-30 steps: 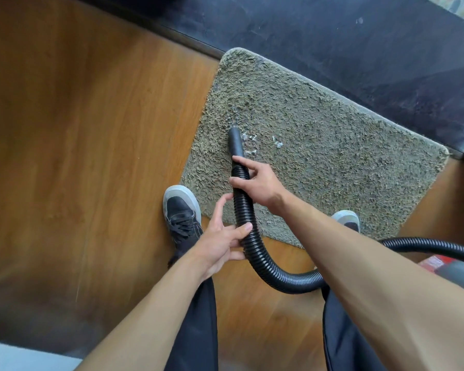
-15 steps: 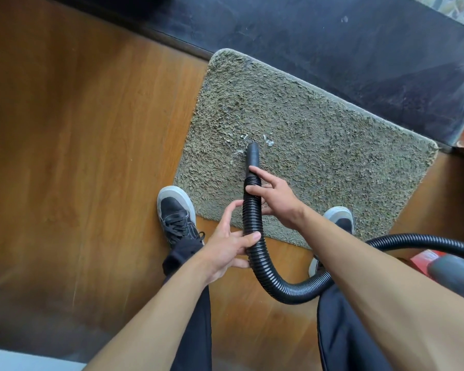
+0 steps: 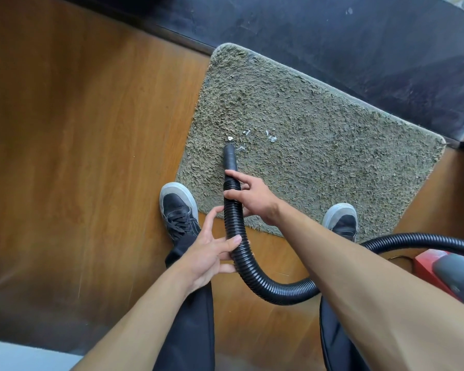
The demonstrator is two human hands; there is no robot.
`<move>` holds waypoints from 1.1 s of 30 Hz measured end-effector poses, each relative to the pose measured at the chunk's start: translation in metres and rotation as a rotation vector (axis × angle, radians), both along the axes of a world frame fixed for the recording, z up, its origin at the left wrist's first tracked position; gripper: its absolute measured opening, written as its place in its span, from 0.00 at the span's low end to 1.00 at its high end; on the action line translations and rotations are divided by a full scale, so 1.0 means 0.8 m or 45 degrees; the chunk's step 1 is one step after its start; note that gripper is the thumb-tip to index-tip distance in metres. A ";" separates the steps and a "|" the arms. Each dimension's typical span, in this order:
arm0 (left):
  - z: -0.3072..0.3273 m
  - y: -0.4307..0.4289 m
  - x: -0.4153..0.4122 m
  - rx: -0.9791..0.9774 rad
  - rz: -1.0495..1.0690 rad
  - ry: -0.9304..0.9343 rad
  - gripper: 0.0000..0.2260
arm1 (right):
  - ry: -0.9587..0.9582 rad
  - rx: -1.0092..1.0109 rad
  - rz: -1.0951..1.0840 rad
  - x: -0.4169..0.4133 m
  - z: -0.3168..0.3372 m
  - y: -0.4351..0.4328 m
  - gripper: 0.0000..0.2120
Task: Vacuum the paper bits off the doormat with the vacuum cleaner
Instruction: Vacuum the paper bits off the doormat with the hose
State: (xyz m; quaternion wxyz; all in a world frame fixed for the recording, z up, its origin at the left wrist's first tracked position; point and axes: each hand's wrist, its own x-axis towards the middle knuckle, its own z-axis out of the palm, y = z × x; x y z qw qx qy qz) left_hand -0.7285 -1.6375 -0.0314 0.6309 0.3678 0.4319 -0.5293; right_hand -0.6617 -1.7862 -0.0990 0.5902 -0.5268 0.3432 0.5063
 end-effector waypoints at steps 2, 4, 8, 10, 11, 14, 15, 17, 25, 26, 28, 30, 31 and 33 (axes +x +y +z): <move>-0.001 -0.008 -0.002 -0.010 -0.045 0.002 0.34 | 0.008 -0.022 -0.034 -0.006 0.002 -0.012 0.29; -0.002 -0.018 -0.001 -0.028 -0.096 -0.003 0.33 | 0.013 -0.053 -0.078 -0.012 0.004 -0.027 0.28; -0.003 -0.037 0.010 -0.057 -0.211 -0.032 0.33 | 0.014 -0.115 -0.165 -0.020 0.004 -0.052 0.28; -0.003 -0.042 0.016 -0.069 -0.253 -0.046 0.33 | 0.011 -0.126 -0.196 -0.021 0.003 -0.058 0.28; -0.003 -0.043 0.019 -0.072 -0.265 -0.049 0.33 | 0.009 -0.127 -0.204 -0.021 0.003 -0.059 0.28; -0.001 -0.037 0.021 -0.063 -0.266 -0.043 0.33 | 0.006 -0.132 -0.200 -0.018 0.003 -0.053 0.28; -0.001 -0.033 0.020 -0.059 -0.255 -0.035 0.33 | 0.009 -0.130 -0.193 -0.017 0.004 -0.048 0.28; 0.001 -0.023 0.017 -0.060 -0.222 -0.013 0.33 | 0.017 -0.125 -0.170 -0.016 0.005 -0.037 0.28; 0.002 0.012 -0.005 -0.064 -0.051 0.050 0.34 | 0.020 -0.092 0.027 -0.014 0.006 0.007 0.29; 0.003 0.013 -0.007 -0.057 -0.029 0.057 0.35 | 0.024 -0.091 0.045 -0.013 0.006 0.011 0.29; 0.006 0.016 -0.010 -0.049 0.001 0.062 0.36 | 0.027 -0.080 0.078 -0.011 0.008 0.018 0.29; 0.007 0.018 -0.012 -0.044 0.016 0.061 0.36 | 0.022 -0.071 0.131 -0.009 0.010 0.022 0.29; 0.008 0.019 -0.013 -0.040 0.022 0.061 0.36 | 0.021 -0.071 0.156 -0.007 0.011 0.023 0.29; 0.007 0.020 -0.013 -0.038 0.027 0.050 0.35 | 0.017 -0.069 0.190 -0.001 0.012 0.025 0.30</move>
